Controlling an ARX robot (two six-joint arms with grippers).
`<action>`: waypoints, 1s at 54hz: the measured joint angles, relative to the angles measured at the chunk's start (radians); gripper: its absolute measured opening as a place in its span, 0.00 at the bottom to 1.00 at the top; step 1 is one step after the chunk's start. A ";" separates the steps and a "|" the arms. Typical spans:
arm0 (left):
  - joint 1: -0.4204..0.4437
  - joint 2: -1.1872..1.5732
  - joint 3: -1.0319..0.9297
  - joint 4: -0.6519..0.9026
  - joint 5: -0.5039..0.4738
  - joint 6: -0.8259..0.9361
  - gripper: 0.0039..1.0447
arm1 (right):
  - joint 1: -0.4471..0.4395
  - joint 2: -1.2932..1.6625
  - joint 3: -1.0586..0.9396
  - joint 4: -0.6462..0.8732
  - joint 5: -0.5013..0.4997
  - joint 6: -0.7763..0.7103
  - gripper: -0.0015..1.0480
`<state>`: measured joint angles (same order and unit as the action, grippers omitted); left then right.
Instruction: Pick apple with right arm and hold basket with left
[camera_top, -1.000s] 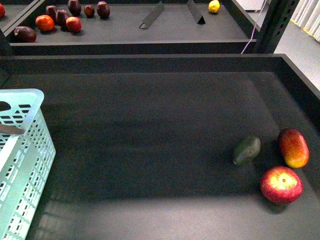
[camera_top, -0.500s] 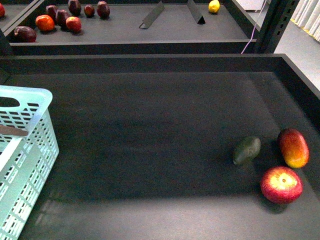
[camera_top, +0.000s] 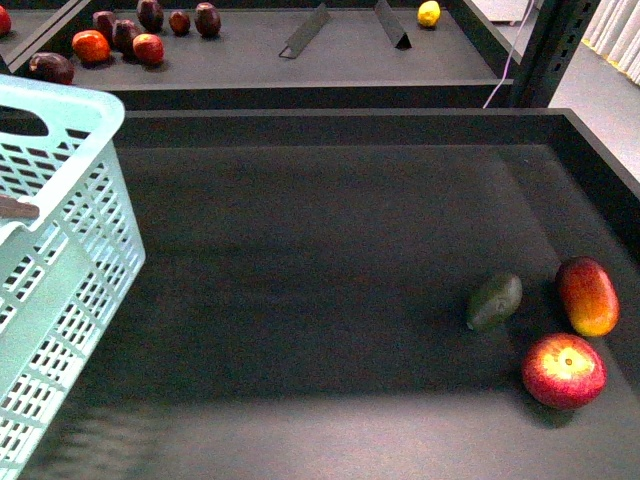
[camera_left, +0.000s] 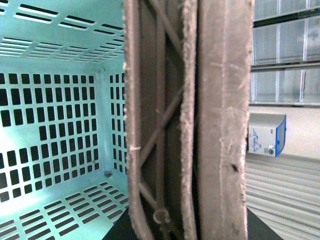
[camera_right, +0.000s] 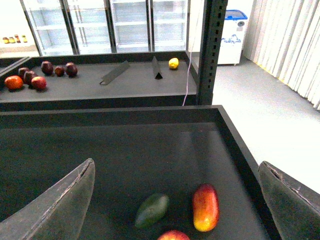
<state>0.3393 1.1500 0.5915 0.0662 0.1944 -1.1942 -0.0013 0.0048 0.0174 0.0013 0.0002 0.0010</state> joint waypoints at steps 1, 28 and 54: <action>-0.006 -0.007 0.002 -0.005 -0.001 0.001 0.14 | 0.000 0.000 0.000 0.000 0.000 0.000 0.92; -0.565 0.143 0.264 -0.066 -0.209 -0.004 0.14 | 0.000 0.000 0.000 0.000 0.000 0.000 0.92; -0.846 0.232 0.358 -0.066 -0.245 0.029 0.14 | 0.000 0.000 0.000 0.000 0.000 0.000 0.92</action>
<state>-0.5072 1.3815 0.9497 -0.0002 -0.0509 -1.1656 -0.0013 0.0048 0.0174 0.0013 0.0002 0.0010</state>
